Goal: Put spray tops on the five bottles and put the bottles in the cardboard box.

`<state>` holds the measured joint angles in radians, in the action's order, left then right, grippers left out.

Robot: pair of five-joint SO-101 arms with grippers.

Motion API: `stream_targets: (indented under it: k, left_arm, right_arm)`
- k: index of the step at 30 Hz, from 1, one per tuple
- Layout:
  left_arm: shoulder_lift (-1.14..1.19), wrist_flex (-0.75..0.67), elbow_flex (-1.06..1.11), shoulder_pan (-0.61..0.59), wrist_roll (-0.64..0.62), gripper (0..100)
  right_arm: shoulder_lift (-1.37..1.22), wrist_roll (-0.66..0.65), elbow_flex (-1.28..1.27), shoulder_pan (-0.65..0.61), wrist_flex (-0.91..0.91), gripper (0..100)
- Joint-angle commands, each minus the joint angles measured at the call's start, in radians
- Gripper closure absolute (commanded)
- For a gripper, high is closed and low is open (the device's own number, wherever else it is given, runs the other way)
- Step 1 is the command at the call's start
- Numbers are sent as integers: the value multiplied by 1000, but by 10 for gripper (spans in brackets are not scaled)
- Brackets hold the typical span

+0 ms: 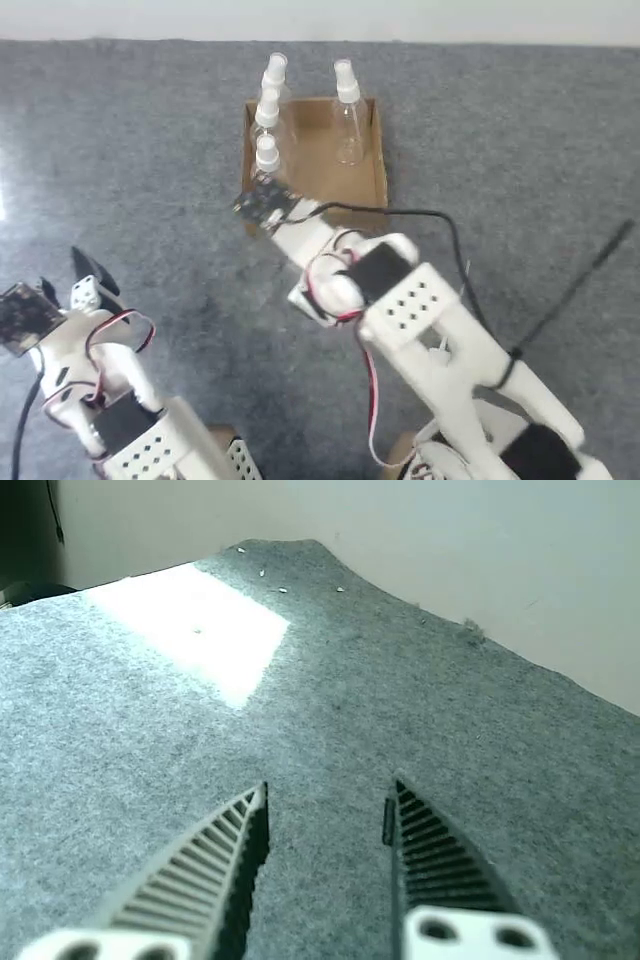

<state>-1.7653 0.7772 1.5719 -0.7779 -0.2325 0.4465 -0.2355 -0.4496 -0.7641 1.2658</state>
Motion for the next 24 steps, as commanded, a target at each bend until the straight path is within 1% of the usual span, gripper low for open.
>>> stream_targets:
  k: [1,8,15,21,24]
  left_arm:
    - [-12,-31,-2,40,35,819]
    - [-12,-51,10,41,43,819]
    - [-12,-49,10,43,43,819]
    - [-12,-44,16,135,43,819]
    - [-12,-46,25,206,44,819]
  right_arm:
    - [111,8,57,51,-30,977]
    - [245,8,57,125,-53,977]
    - [392,17,51,165,-51,977]
    - [478,21,51,205,-51,977]
    - [533,78,51,226,-51,977]
